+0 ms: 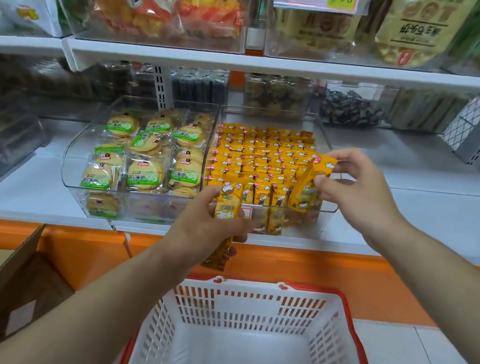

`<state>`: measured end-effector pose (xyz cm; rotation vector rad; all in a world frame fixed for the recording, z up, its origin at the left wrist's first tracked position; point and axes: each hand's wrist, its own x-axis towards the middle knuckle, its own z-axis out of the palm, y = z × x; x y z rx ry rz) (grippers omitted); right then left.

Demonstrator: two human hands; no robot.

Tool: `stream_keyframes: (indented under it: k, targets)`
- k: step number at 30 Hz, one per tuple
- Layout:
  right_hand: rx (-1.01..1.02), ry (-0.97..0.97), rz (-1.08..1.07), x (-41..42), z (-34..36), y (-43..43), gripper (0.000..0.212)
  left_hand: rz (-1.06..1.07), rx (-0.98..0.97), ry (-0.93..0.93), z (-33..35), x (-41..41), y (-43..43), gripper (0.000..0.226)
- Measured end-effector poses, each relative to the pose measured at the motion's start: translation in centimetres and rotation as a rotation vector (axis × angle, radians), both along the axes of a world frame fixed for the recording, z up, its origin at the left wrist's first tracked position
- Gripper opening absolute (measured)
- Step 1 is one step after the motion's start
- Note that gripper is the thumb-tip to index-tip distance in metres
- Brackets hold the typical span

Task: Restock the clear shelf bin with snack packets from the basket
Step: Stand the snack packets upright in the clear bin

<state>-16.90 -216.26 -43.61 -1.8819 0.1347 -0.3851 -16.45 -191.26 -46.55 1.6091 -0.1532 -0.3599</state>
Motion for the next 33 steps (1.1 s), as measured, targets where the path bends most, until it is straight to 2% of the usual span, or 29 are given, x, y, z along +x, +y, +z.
stream_keyframes:
  k: [5,8,11,14,16,19,23,25,28,30,33]
  targets:
    - [-0.179,0.035,-0.049,2.3,-2.5,0.1,0.032,-0.022,0.019,0.000,-0.1,-0.1,-0.3,0.035]
    - [-0.383,0.110,-0.049,3.5,-3.9,0.6,0.032,-0.029,0.013,0.011,-0.1,0.0,-0.1,0.035]
    - [-0.678,0.241,0.023,4.4,-4.3,0.9,0.032,-0.046,-0.004,0.014,0.1,0.1,0.2,0.037]
    - [-0.803,0.337,0.133,4.7,-4.4,1.2,0.045,-0.054,-0.003,0.002,0.1,0.2,0.4,0.039]
    - [-0.806,0.351,0.182,4.4,-4.3,1.3,0.049,-0.052,-0.001,-0.004,0.2,0.2,0.5,0.040]
    - [-0.802,0.255,0.164,3.6,-3.3,1.1,0.047,-0.051,0.003,-0.011,0.2,0.1,0.5,0.040]
    - [-0.734,0.066,0.085,1.3,-1.2,1.0,0.030,-0.055,0.019,-0.024,0.2,-0.1,0.3,0.040]
    - [-0.578,0.044,0.121,-0.1,-0.4,1.9,0.016,-0.058,0.032,-0.026,0.1,-0.4,-0.1,0.044]
    - [-0.187,0.137,0.310,-1.9,0.5,4.2,0.010,-0.083,0.057,-0.042,0.0,-1.0,-1.0,0.054]
    - [-0.146,0.184,0.377,-2.7,0.5,5.7,0.015,-0.105,0.076,-0.078,-0.2,-1.4,-1.6,0.051]
    - [-0.293,0.237,0.368,-3.1,0.3,6.9,0.043,-0.130,0.114,-0.138,-0.4,-1.9,-2.1,0.048]
